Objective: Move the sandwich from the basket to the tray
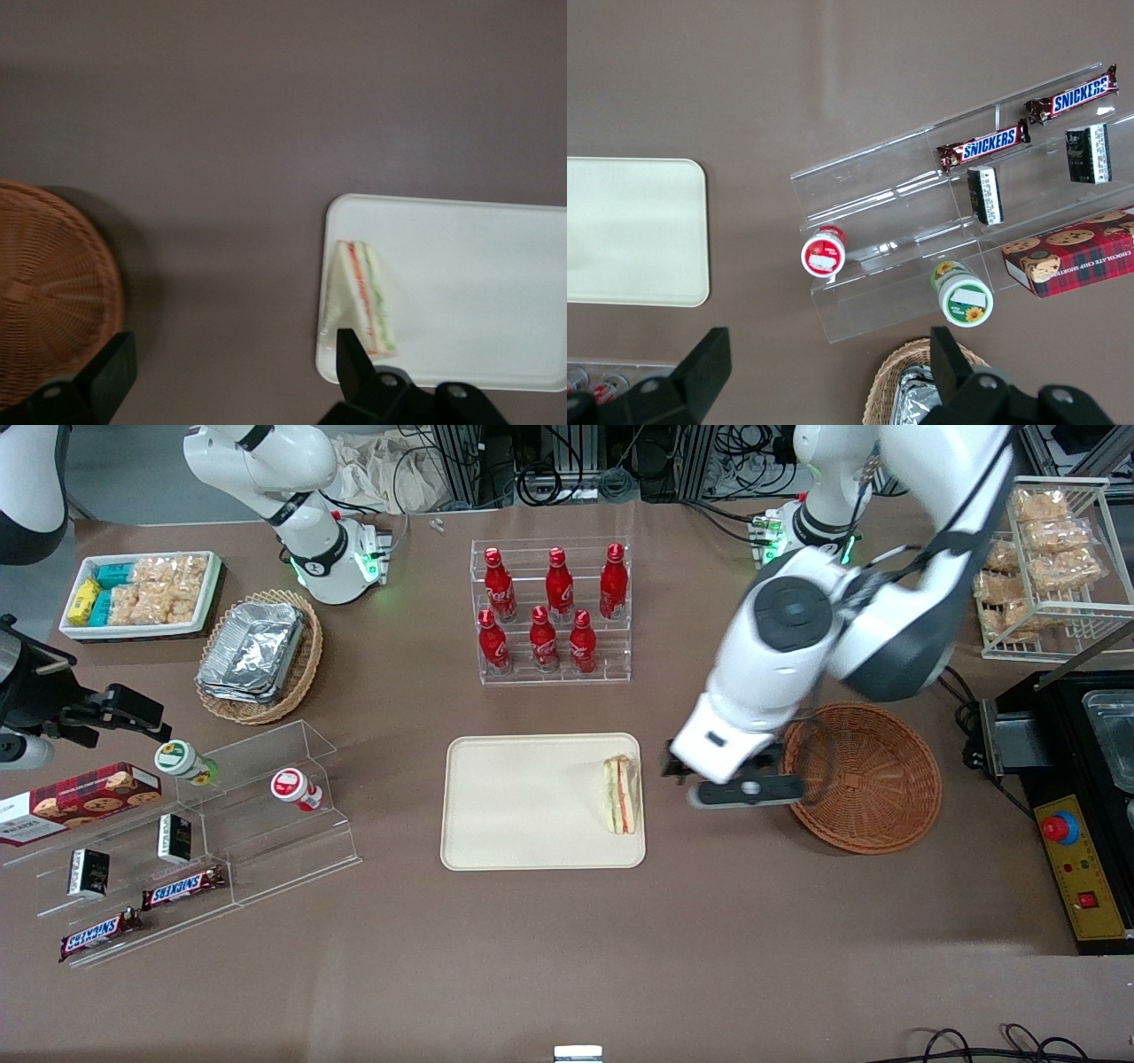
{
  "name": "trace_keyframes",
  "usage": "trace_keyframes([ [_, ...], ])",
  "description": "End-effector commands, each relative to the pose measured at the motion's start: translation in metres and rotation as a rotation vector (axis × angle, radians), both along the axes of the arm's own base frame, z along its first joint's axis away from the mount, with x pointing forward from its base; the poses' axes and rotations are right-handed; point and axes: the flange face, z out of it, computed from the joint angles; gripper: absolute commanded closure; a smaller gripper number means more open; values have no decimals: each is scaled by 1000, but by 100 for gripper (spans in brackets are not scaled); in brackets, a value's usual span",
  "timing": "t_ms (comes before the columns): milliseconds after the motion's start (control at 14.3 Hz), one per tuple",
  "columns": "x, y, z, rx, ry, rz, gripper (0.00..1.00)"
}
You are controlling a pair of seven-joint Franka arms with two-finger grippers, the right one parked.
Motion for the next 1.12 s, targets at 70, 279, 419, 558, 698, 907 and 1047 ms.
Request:
trace_keyframes([
  [70,-1,76,30,-30,66,-5,0],
  [279,-8,116,48,-31,99,43,0],
  [419,-17,154,54,-23,109,78,0],
  [558,-34,191,71,-69,101,76,0],
  [698,-59,215,84,-65,84,69,0],
  [907,-74,227,94,-66,84,73,0],
  [1047,-75,228,101,-50,103,63,0],
])
